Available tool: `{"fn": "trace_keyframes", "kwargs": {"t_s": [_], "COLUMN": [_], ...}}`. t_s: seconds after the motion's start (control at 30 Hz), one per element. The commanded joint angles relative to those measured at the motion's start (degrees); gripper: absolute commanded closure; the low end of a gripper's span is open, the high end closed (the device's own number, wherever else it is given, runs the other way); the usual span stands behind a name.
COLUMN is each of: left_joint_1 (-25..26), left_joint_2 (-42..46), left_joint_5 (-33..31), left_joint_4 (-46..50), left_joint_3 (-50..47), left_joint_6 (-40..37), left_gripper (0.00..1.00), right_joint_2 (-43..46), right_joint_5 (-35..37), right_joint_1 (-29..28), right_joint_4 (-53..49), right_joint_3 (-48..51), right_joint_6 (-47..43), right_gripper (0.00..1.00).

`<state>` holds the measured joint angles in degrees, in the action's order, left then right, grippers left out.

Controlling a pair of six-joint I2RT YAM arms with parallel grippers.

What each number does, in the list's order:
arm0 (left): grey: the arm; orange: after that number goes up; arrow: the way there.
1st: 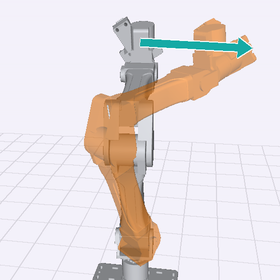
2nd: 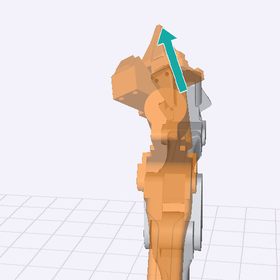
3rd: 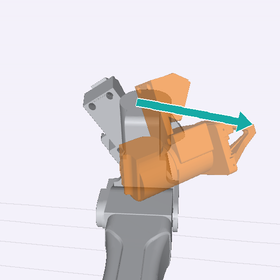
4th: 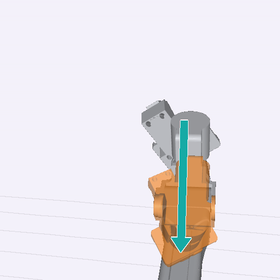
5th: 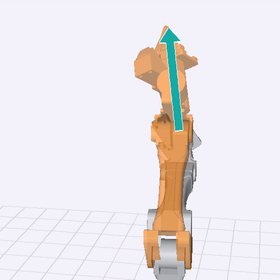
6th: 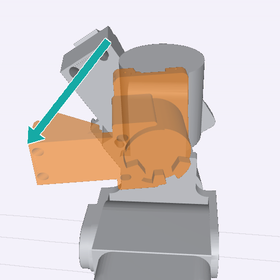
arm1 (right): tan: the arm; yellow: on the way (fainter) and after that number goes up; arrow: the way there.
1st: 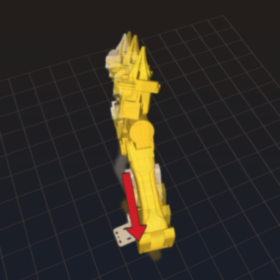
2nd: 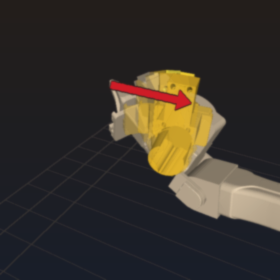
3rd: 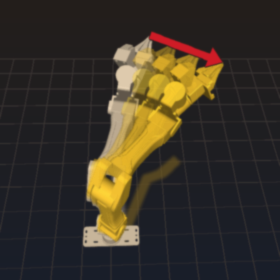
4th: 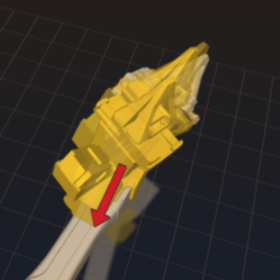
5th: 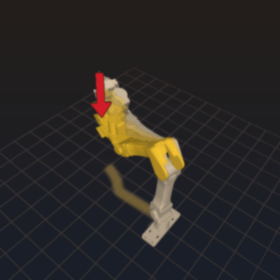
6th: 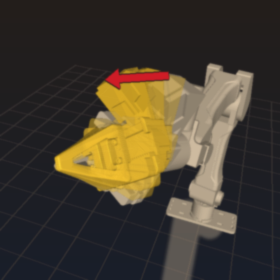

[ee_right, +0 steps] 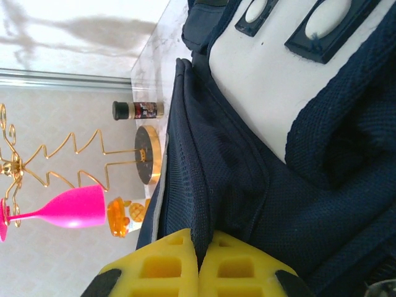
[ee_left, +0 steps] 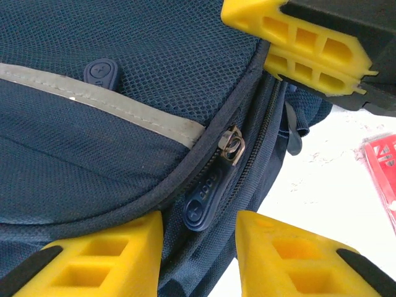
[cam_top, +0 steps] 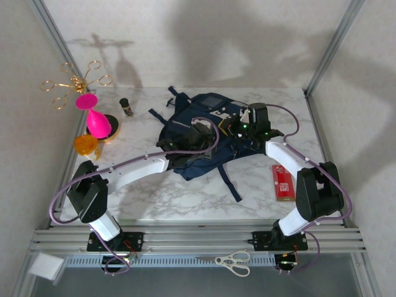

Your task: Pack the student bag

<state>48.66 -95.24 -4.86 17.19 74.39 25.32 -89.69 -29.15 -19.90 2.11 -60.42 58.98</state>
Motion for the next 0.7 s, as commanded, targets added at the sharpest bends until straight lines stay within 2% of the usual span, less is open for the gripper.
{"fn": "trace_keyframes", "kwargs": {"t_s": [0.0,0.2,0.33,0.5,0.6,0.67], "left_joint_1": [-0.3,0.0,0.1,-0.1,-0.2,-0.2], "left_joint_2": [-3.8,-6.8,-8.0,-8.2,-7.3,-5.7], "left_joint_5": [-5.2,-9.1,-11.2,-11.1,-6.9,-4.8], "left_joint_4": [0.3,-5.0,-8.3,-11.0,-13.4,-14.3], "left_joint_3": [4.0,5.1,6.7,6.7,5.6,4.2], "left_joint_6": [0.6,4.8,5.6,5.0,2.0,-0.1], "left_gripper": [0.64,0.65,0.7,0.82,0.89,0.99], "right_joint_2": [1.4,1.1,1.1,1.1,0.8,0.7], "right_joint_5": [-4.6,-4.3,-4.0,-4.0,-4.3,-4.1], "right_joint_1": [-1.8,-3.6,-4.6,-4.7,-4.6,-4.3], "right_joint_4": [5.6,8.2,8.9,8.9,8.6,7.1], "right_joint_3": [-0.7,0.3,1.0,1.7,1.7,1.2], "right_joint_6": [0.3,3.0,3.8,3.4,2.7,1.5], "right_gripper": [1.0,1.0,1.0,1.0,1.0,1.0]}}
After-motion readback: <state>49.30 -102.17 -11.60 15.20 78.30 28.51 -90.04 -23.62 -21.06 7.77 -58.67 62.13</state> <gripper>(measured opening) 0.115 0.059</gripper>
